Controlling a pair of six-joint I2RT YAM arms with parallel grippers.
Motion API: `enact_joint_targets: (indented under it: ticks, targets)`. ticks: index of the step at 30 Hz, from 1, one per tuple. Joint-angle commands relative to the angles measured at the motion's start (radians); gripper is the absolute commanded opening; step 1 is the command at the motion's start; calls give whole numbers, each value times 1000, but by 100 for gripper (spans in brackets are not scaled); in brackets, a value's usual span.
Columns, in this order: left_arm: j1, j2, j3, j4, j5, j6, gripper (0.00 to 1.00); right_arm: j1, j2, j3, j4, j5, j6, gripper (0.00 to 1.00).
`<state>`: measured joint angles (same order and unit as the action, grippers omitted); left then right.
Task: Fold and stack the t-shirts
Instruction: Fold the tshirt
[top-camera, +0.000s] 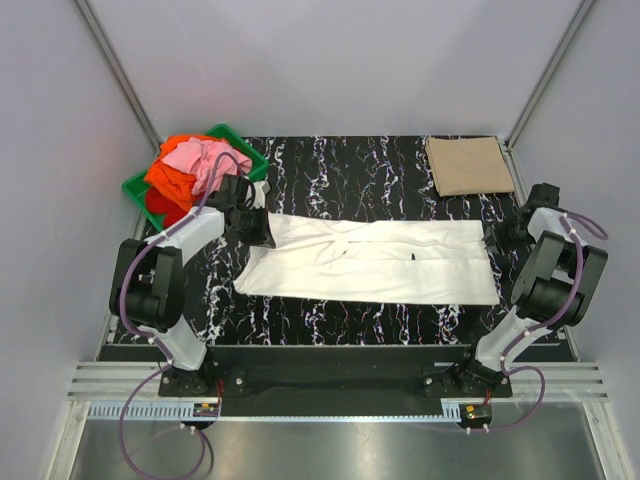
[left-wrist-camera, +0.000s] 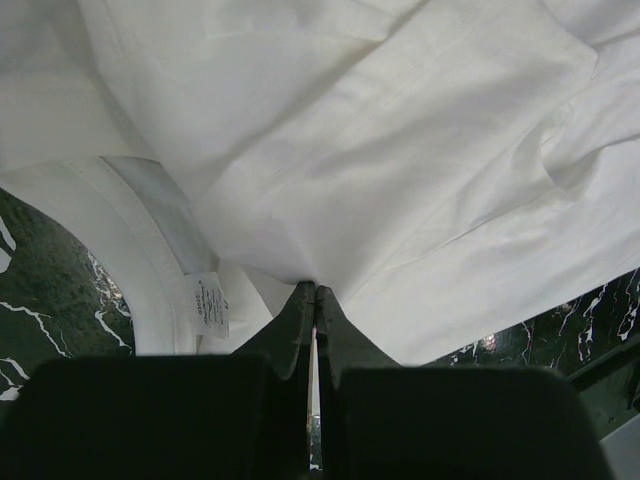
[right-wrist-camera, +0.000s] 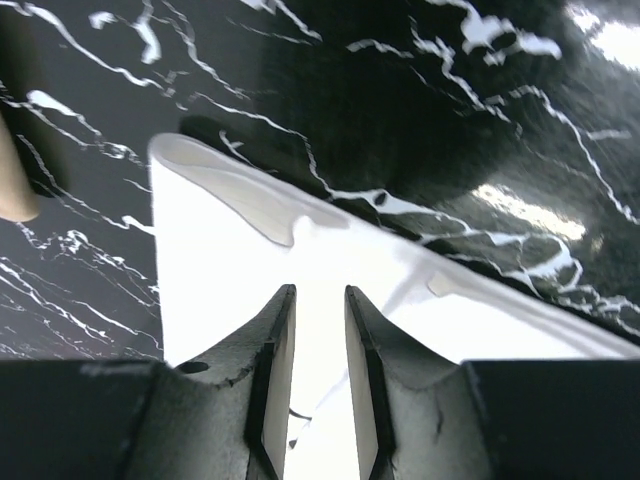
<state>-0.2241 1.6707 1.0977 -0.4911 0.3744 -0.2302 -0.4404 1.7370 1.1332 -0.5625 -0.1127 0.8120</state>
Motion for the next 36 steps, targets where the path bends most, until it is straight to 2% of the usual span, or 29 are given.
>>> enact_joint_targets:
  ticks: [1,15,36]
  targets:
    - [-1,-34,37,-9,14,-8,0,3,3,25,-71,34,58,33]
    - [-4,-34,41,-7,32,-11,0,14,59,23,-40,107,104,31]
    - [-8,-37,41,-9,37,-4,0,34,93,83,-37,96,158,31]
